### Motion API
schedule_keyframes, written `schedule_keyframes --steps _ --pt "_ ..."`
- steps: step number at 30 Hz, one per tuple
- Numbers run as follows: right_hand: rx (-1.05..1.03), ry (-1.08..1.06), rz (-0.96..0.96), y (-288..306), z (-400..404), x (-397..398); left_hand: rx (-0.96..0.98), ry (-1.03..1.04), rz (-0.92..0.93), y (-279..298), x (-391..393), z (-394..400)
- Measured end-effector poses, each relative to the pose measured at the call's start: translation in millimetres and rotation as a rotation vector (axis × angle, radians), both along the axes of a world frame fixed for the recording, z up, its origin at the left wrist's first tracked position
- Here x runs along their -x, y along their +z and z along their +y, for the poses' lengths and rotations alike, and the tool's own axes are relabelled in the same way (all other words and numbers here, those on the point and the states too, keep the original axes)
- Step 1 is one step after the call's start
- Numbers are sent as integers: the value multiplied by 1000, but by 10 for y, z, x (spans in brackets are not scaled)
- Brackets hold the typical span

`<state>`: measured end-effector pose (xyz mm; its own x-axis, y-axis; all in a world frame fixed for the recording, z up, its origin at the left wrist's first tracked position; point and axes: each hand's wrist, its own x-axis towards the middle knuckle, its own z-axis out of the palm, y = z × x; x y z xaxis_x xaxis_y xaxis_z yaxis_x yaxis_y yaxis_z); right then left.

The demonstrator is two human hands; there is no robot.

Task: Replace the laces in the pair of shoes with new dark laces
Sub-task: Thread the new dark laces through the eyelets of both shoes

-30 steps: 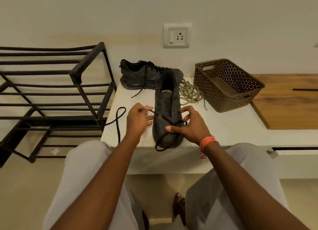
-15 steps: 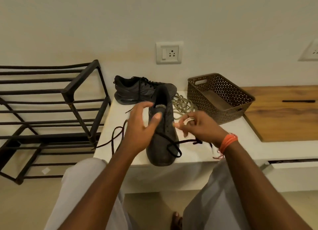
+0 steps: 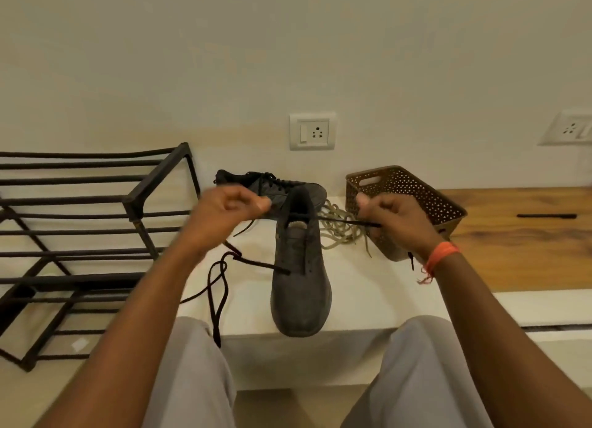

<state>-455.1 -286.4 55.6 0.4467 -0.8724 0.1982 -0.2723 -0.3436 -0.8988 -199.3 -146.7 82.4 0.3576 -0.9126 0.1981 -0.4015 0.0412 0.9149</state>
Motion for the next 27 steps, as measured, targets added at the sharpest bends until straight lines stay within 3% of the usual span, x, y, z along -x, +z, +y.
schedule_keyframes --steps 3,6,8,9,10,12,14,15,18,24,27 --pt "-50 233 105 -222 135 -9 38 263 -290 -59 -268 -58" --pt "-115 311 79 -357 167 -20 -142 508 -634 -309 -370 -52" --pt "-91 367 120 -376 237 -98 -253 556 -831 -537 -330 -35" --pt "-76 388 129 -366 276 -168 -192 518 -857 -617 -250 -38" --pt "-75 401 120 -368 314 -255 -62 404 -790 -679 -123 -35" --pt "-90 396 62 -346 379 -440 87 32 -392 -669 295 -41" --pt "-57 335 19 -348 394 -565 -52 -212 -71 -681 651 -82" --pt "-36 295 12 -356 376 -589 -135 -237 -20 -713 720 -111" --pt "-79 266 11 -410 260 -471 -131 -197 -127 -847 556 -164" --pt "-359 319 -81 -664 286 -408 -70 -119 -551 -1061 330 -214" --pt "-354 262 -118 -673 318 -527 -28 -105 -548 -1118 382 -212"
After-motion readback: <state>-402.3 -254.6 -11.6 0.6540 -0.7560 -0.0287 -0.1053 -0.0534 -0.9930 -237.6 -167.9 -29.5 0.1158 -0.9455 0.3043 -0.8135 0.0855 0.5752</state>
